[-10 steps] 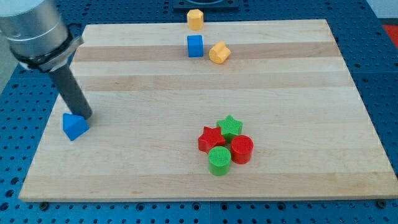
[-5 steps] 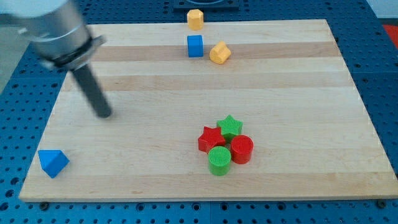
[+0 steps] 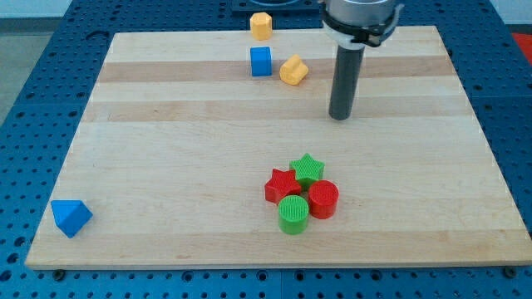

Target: Point your arm at the yellow heart

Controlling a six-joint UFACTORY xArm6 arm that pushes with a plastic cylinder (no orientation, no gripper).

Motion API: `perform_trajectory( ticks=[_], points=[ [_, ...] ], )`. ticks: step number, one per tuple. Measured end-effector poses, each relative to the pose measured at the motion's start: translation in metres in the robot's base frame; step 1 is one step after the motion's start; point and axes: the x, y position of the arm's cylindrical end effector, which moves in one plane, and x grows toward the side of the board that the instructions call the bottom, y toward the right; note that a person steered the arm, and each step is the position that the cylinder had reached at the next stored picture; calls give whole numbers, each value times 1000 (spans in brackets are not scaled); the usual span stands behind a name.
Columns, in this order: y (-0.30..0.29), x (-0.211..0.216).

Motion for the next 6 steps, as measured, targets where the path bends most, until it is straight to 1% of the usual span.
perform_trajectory(
  ticks=[1, 2, 4, 5, 6],
  points=[
    [10, -12],
    [11, -13],
    [33, -43],
    [23, -67],
    [-8, -90]
  ],
)
